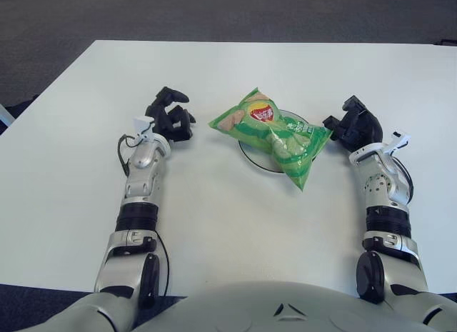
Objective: Put the snack into the plate.
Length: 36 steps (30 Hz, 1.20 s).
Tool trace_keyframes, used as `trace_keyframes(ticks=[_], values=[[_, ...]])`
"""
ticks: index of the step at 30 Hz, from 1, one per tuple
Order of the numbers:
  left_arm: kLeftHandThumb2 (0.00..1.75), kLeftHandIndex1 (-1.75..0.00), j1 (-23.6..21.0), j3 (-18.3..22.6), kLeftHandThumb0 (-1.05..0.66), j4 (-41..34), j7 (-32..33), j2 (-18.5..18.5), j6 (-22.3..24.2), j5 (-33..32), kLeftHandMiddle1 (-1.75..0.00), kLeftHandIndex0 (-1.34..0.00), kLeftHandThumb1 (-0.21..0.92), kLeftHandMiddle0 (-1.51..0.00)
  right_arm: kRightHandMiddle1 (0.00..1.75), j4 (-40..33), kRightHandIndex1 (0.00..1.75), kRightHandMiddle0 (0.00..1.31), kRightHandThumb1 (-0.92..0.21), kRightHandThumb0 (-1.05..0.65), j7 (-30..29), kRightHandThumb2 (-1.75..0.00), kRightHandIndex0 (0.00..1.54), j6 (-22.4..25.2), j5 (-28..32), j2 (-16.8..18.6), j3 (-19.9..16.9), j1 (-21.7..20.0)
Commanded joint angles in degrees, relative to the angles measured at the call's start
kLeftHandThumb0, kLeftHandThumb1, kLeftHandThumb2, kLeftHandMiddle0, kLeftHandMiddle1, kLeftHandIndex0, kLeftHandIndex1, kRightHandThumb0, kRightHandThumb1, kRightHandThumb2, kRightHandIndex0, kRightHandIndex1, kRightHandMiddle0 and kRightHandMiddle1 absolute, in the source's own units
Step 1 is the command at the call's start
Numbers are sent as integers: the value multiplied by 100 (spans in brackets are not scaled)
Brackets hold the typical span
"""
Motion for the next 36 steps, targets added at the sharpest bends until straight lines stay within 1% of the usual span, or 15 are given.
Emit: trace_keyframes(ticks=[1, 11, 12, 13, 14, 16, 18, 26, 36], values=[[174, -164, 188, -34, -1, -22, 113, -54, -12, 114, -175, -71, -8, -93, 175, 257, 175, 71, -20, -53, -171, -146, 140, 232, -127, 153, 55, 384], [175, -160, 401, -163, -1, 132, 291, -82, -317, 515, -175, -76, -10, -94, 175, 303, 175, 70, -21, -53, -295, -145, 140, 120, -210, 255, 104, 343], [168, -163, 410, -169, -11, 170, 285, -82, -357, 529, -175, -75, -4, -101, 175, 326, 175, 70, -21, -53, -304, -145, 139, 99, -223, 265, 111, 329], [158, -167, 420, -179, -25, 211, 275, -85, -409, 542, -175, -72, 6, -113, 175, 347, 175, 70, -21, -52, -322, -145, 139, 78, -238, 276, 116, 316], [152, -170, 418, -183, -35, 253, 266, -83, -450, 547, -175, -70, 13, -120, 175, 372, 175, 70, -21, -52, -335, -145, 139, 57, -248, 285, 122, 301], [146, -172, 407, -189, -42, 331, 250, -85, -526, 559, -175, -69, 19, -127, 175, 415, 175, 70, -21, -52, -359, -145, 139, 19, -263, 299, 132, 277], [143, -174, 396, -202, -47, 416, 231, -94, -617, 570, -175, -68, 22, -131, 175, 452, 175, 70, -22, -52, -380, -144, 139, -22, -279, 309, 142, 259], [140, -175, 187, -151, -50, 961, 87, -108, -976, 412, -175, -67, 25, -133, 175, 703, 175, 70, -22, -52, -388, -144, 138, -246, -369, 367, 157, 123], [139, -175, 12, -41, -50, 1391, 236, -232, -1240, 333, -175, -66, 26, -132, 175, 923, 175, 70, -21, -52, -348, -145, 137, -453, -386, 377, 151, 11]])
